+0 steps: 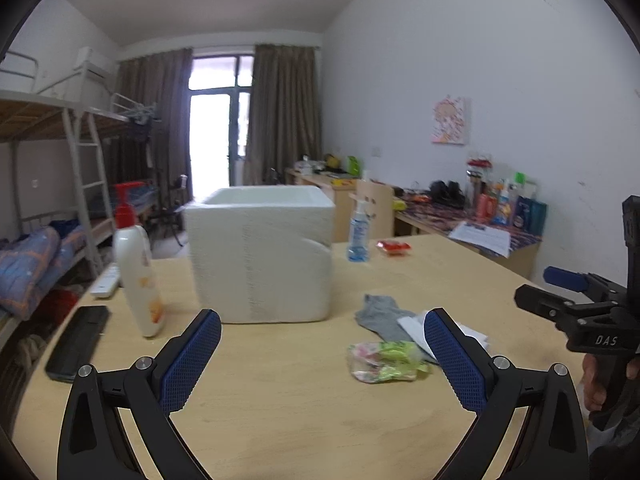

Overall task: Organize soft objects
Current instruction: 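Grasp the green snack packet with the left tool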

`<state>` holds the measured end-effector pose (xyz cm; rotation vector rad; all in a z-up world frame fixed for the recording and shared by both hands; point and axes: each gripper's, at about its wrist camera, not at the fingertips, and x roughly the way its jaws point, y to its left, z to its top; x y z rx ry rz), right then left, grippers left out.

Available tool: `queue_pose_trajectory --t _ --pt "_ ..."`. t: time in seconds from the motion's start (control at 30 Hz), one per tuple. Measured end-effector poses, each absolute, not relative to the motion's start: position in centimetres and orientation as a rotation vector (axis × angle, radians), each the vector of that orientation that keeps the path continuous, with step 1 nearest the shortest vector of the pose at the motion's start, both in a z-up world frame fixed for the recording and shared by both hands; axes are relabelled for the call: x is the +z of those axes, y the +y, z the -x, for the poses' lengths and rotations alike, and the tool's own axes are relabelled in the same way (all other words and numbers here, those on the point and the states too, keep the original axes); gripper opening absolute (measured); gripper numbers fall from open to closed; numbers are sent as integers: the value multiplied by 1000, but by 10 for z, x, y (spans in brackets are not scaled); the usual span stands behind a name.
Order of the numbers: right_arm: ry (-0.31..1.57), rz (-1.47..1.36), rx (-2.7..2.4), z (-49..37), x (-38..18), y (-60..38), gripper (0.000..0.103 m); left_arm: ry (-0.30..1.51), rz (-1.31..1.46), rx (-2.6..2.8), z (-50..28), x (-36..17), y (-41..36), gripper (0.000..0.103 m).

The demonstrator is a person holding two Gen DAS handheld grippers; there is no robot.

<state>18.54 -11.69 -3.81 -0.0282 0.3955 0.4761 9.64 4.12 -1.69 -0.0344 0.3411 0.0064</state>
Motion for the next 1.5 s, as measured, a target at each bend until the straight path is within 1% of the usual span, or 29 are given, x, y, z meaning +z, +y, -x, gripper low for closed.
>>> queue_pose_trajectory --t 0.17,0.5,0.9,1.0,1.13,1.23,1.3,1.5 --pt "418 36 466 -189 -45 -125 102 404 26 -54 -119 -26 26 102" --pt "500 53 433 -209 -64 -131 102 604 35 -138 -174 -54 8 102" --pt "553 40 482 -227 -73 -129 102 723 56 -173 -209 -75 9 101" --pt "567 39 479 -232 -75 -130 102 757 52 -185 -217 -80 6 96" --pt "577 32 496 -236 -75 -131 102 816 41 -188 -228 -90 3 85" --pt "585 41 504 -240 -77 -129 102 825 44 -203 -230 -91 3 82" --pt "589 44 511 -242 -78 -128 102 834 27 -202 -232 -93 1 81" --pt "609 45 532 -250 -79 -126 102 855 -14 -206 -236 -97 -4 74"
